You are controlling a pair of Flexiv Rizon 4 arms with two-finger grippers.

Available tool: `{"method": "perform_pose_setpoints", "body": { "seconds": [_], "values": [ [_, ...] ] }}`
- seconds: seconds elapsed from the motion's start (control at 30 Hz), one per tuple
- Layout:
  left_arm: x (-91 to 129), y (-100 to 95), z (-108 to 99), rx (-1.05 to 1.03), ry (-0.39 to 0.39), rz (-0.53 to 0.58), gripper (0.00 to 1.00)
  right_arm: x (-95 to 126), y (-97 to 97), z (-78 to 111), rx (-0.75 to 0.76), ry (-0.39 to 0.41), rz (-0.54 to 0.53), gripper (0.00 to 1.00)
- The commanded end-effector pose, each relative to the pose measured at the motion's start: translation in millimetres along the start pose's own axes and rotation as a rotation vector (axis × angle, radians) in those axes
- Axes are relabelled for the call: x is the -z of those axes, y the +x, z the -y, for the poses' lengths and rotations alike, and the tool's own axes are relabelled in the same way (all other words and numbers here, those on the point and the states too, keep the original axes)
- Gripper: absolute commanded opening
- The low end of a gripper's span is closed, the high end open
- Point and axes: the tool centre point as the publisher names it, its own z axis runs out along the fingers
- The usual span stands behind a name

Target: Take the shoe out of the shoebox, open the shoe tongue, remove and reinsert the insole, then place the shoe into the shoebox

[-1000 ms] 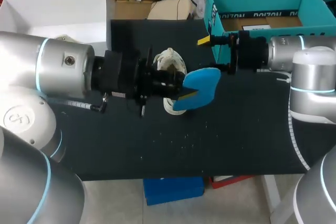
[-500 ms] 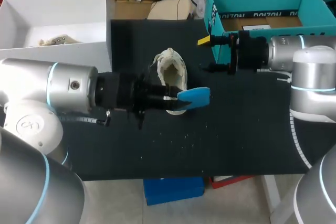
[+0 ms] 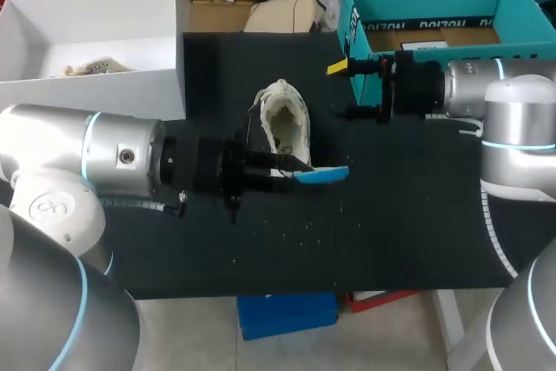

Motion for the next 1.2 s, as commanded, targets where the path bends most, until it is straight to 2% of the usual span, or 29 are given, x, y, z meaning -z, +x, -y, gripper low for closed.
{"method": "perform_pose_setpoints", "body": {
  "seconds": [0.03, 0.17, 0.23, 0.33, 0.43, 0.53, 0.9, 1.0, 1.03, 1.2],
  "values": [
    [-3, 19.6, -25, -0.182, 0.005, -0.003, 0.0, -2, -0.8, 0.7, 0.0, -0.004, 0.001, 1.0],
    [3, 26.9, -38, -0.346, 0.004, -0.018, 0.0, -2, -0.8, 0.7, 0.0, -0.004, 0.001, 1.0],
    [5, 27.2, -47, -0.416, -0.036, -0.039, 0.0, -2, -0.8, 0.7, 0.0, -0.004, 0.001, 1.0],
    [10, 25.5, -57, -0.489, -0.05, -0.056, 0.0, -2, -0.8, 0.7, 0.0, -0.004, 0.001, 1.0],
    [14, 25.6, -72, -0.525, -0.106, -0.073, 0.0, -2, -0.8, 0.7, 0.0, -0.004, 0.001, 1.0],
    [20, 23.5, -92, -0.443, -0.135, -0.045, 0.0, -2, -0.8, 0.7, 0.0, -0.004, 0.001, 1.0],
    [20, 23.5, -92, -0.443, -0.135, -0.045, 0.0, -2, -0.8, 0.7, 0.0, -0.004, 0.001, 1.0],
    [20, 25.0, -103, -0.599, -0.162, -0.007, 0.0, -2, -0.8, 0.7, 0.0, -0.004, 0.001, 1.0],
    [23, 25.6, -108, -0.597, -0.138, 0.02, 0.0, -2, -0.8, 0.7, 0.0, -0.004, 0.001, 1.0],
    [35, 29.6, -127, -0.762, -0.126, 0.068, 0.0, -2, -0.8, 0.7, 0.0, -0.004, 0.001, 1.0]
  ]
}}
